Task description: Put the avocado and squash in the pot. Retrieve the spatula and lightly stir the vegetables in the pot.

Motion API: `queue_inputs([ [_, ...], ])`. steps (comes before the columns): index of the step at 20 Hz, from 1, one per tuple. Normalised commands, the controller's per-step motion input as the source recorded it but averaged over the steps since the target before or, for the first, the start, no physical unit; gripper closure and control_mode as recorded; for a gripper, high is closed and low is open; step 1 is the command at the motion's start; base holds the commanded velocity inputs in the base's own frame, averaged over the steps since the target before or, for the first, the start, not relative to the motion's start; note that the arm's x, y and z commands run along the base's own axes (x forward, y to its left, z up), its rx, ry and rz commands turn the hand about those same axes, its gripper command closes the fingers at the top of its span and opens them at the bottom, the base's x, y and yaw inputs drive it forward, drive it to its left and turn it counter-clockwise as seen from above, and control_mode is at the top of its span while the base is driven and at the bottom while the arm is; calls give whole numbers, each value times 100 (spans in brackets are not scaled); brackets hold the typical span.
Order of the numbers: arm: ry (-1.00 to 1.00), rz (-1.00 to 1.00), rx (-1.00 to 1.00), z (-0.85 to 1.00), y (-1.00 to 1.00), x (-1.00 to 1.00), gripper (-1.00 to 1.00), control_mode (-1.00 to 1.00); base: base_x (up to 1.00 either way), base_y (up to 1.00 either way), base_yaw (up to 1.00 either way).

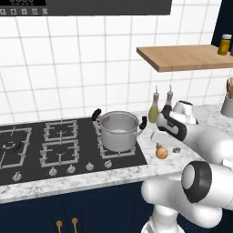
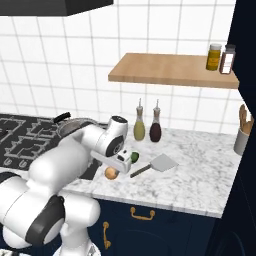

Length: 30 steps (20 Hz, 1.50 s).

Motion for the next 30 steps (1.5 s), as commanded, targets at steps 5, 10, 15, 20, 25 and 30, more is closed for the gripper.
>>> queue_inputs([
  [5, -1, 0, -2, -34, 11, 18, -100, -100, 0, 0, 0],
  [10, -3, 0, -1, -31, 0, 23, -100, -100, 0, 0, 0],
  [15, -4, 0, -1, -27, 0, 19, -100, -100, 0, 0, 0],
  [20, -6, 0, 0, -10, 0, 7, 100, -100, 0, 0, 0],
  [25, -18, 0, -2, 43, 1, -52, 100, -100, 0, 0, 0],
  [30, -28, 4, -10, 100, 12, -96, 100, -100, 0, 0, 0],
])
